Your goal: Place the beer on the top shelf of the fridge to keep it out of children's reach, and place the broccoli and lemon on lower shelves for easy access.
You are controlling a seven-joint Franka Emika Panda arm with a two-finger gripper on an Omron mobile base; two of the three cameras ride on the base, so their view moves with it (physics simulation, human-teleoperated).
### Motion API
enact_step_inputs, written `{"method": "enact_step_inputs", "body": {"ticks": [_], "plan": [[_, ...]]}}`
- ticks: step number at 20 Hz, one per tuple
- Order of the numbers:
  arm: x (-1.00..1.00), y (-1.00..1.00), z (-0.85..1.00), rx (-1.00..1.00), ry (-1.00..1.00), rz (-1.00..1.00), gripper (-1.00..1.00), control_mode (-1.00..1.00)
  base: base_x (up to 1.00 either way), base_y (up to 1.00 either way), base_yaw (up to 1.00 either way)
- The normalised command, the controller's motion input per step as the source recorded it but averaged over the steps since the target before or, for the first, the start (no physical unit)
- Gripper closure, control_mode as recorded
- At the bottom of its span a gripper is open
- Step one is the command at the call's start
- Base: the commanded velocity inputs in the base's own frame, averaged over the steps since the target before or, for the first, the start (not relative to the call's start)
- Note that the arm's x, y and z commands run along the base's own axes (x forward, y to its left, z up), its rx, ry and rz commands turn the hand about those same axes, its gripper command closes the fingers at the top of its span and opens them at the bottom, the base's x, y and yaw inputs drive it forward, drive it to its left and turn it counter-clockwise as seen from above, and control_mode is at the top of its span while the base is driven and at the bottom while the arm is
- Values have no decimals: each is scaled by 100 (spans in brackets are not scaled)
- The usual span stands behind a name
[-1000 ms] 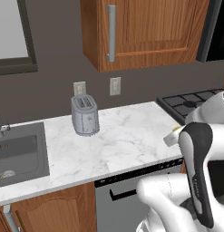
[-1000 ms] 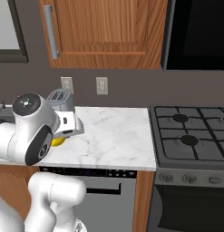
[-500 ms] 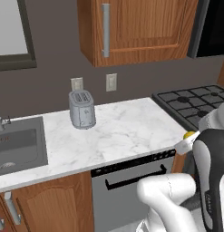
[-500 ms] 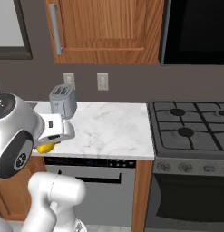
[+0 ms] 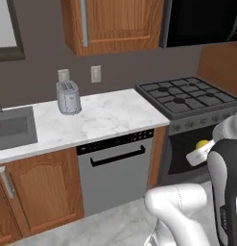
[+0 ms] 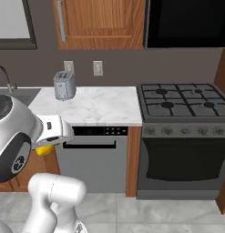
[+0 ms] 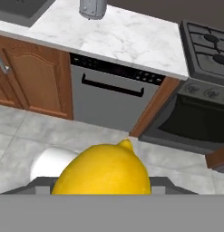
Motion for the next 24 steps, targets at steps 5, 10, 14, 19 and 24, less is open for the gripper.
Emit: {"method": "enact_step_inputs", "body": {"ticks": [5,10,14,19,24], "plan": [[0,0,0,0,0,0,100,100,-22,-73,-27],[0,0,0,0,0,0,100,100,0,-86,-40],[0,0,0,0,0,0,100,100,2,-85,-46],[0,0,0,0,0,0,100,100,21,-86,-45],[0,0,0,0,0,0,100,100,38,-88,-43]]}}
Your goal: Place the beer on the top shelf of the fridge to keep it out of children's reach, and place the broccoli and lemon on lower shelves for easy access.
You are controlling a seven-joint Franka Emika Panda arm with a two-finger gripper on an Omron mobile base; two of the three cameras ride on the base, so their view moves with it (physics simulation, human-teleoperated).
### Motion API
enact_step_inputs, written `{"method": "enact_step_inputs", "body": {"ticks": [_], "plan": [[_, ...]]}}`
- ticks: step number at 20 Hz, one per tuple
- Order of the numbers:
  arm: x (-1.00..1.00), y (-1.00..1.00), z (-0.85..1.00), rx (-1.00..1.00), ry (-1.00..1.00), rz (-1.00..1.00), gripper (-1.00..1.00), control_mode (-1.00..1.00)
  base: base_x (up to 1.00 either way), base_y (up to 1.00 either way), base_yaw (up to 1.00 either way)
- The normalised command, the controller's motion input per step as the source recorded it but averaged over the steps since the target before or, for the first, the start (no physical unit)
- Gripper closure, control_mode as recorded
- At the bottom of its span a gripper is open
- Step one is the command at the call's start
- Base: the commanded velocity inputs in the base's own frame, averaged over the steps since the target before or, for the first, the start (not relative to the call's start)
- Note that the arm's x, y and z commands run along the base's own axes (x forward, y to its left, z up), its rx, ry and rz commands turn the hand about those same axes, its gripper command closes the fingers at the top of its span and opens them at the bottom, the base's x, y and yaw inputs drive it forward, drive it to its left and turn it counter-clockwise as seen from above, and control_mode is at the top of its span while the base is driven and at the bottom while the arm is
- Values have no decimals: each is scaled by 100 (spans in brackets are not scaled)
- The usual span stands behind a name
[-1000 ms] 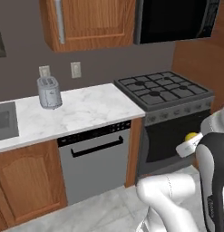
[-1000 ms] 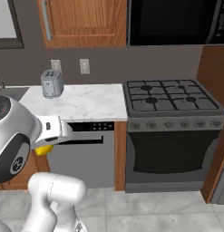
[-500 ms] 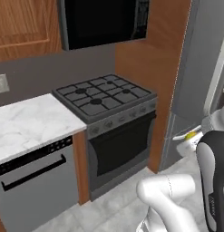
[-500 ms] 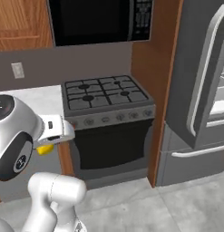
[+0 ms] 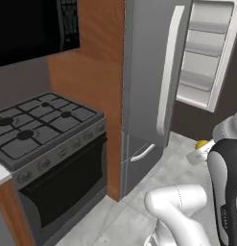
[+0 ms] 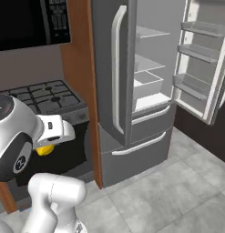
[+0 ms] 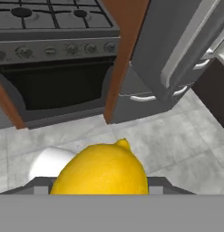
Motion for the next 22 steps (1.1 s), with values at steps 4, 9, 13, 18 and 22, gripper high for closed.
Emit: {"method": "enact_step_inputs", "body": {"ticks": [4,9,13,18,22], "plan": [[0,0,0,0,0,0,100,100,50,-87,-40],[0,0,0,0,0,0,100,100,65,-69,-31],[0,0,0,0,0,0,100,100,73,-56,-14],[0,0,0,0,0,0,100,100,76,-40,8],[0,0,0,0,0,0,100,100,72,-24,35]]}}
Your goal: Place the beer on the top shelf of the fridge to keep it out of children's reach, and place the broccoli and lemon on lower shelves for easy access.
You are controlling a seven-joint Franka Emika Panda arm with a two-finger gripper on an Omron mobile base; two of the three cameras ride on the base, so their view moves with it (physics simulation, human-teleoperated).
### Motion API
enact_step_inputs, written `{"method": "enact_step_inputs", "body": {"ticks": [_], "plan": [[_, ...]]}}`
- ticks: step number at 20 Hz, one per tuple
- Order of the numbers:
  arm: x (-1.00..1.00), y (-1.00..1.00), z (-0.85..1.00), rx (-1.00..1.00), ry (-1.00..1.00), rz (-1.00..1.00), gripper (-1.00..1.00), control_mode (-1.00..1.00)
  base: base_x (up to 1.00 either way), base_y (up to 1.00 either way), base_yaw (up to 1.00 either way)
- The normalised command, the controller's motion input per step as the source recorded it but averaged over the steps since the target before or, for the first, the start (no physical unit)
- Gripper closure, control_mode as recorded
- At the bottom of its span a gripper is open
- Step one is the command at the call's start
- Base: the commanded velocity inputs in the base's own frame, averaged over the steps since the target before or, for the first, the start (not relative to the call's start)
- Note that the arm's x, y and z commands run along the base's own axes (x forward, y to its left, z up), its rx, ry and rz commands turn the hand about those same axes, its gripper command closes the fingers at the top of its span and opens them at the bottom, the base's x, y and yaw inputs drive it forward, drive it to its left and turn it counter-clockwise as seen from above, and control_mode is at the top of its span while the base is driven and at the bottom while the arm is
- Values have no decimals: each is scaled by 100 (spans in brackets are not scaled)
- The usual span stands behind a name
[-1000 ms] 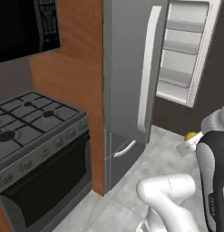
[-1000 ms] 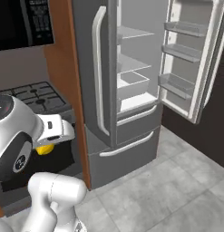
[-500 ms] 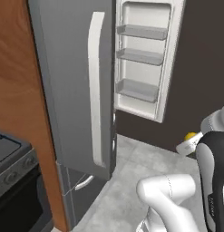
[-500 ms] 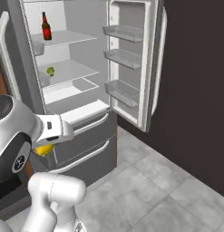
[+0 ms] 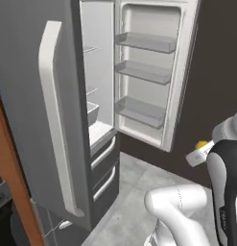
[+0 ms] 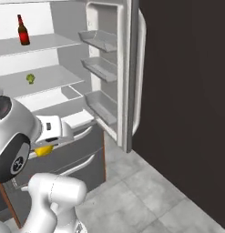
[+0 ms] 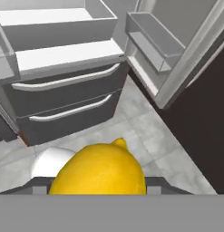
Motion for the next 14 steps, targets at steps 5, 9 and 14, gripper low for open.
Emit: {"method": "enact_step_inputs", "body": {"ticks": [5,9,14], "plan": [[0,0,0,0,0,0,100,100,59,-20,50],[0,0,0,0,0,0,100,100,49,-30,56],[0,0,0,0,0,0,100,100,44,-23,53]]}}
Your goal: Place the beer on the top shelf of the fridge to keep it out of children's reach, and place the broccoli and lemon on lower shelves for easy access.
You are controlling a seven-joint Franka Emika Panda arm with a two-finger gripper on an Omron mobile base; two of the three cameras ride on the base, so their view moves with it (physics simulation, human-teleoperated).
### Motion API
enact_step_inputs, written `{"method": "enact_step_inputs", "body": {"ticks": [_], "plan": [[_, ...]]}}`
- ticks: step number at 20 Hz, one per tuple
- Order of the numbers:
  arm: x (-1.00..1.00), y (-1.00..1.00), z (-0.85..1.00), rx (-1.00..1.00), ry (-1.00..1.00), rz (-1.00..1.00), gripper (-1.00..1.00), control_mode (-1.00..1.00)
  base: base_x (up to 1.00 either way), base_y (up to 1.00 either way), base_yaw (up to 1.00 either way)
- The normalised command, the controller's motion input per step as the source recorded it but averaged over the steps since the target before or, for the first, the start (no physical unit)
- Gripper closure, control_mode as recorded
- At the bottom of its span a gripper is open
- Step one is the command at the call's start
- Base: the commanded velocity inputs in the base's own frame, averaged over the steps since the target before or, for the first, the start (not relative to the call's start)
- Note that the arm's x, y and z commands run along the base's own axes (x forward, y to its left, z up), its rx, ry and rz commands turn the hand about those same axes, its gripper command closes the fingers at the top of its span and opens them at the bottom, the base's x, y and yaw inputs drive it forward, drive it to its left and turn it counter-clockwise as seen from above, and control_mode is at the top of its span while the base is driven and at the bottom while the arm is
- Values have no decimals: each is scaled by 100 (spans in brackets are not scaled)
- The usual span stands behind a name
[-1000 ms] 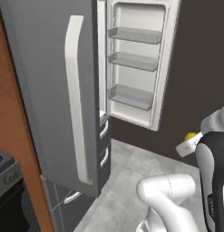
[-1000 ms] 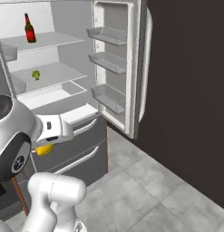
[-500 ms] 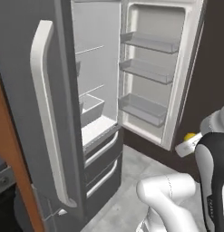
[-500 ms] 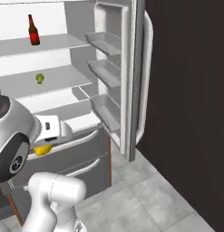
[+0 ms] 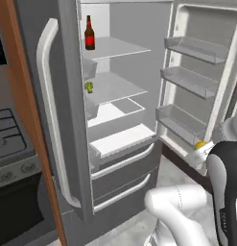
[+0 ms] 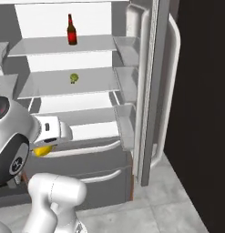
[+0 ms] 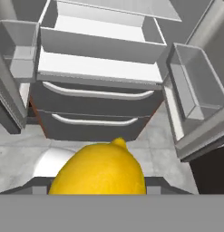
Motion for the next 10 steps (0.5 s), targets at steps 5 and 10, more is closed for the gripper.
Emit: {"method": "enact_step_inputs", "body": {"ticks": [5,10], "plan": [[0,0,0,0,0,0,100,100,51,-19,47],[0,0,0,0,0,0,100,100,57,-28,36]]}}
